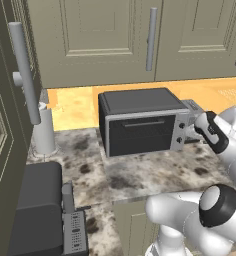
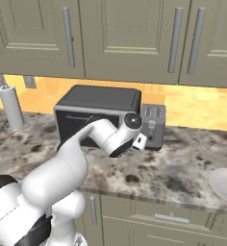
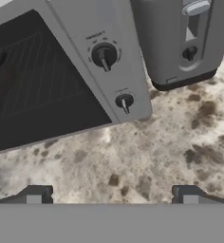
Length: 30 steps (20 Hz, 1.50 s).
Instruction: Pick up the bagel from the plate, place it on the toaster oven rack, close the door, and set the timer.
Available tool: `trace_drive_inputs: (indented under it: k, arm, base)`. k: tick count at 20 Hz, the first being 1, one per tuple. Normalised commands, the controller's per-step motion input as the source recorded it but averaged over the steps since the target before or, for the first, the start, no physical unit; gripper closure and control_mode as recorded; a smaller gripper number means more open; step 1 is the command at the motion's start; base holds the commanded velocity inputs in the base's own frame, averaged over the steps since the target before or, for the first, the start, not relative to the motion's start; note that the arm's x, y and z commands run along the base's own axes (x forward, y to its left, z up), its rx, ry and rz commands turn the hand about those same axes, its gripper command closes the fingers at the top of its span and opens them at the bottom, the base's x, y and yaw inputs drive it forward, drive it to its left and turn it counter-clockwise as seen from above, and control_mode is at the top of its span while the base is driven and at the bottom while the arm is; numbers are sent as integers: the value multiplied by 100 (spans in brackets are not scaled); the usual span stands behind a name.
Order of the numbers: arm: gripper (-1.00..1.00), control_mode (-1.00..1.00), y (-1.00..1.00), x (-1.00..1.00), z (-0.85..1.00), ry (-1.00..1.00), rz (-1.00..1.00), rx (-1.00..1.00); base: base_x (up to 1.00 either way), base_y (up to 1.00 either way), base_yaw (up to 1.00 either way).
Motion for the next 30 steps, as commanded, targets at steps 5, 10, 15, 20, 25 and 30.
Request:
trace_drive_inputs:
  k: [5, 10, 15, 20, 25, 30]
  arm:
    - [-100, -100, -5, 12, -3, 0, 13, -5]
    - [-100, -100, 2, 10, -16, 0, 7, -10]
    - [-100, -100, 6, 2, -35, 0, 2, -13]
    - [-100, -100, 14, 1, -32, 0, 0, -4]
    - [-100, -100, 11, 6, -15, -2, 1, 0]
    - [-100, -100, 2, 15, 0, -5, 1, 0]
  base:
    - [0, 0, 0]
    - [0, 0, 0]
    - [0, 0, 0]
    - [0, 0, 0]
    - [0, 0, 0]
    - [0, 0, 0]
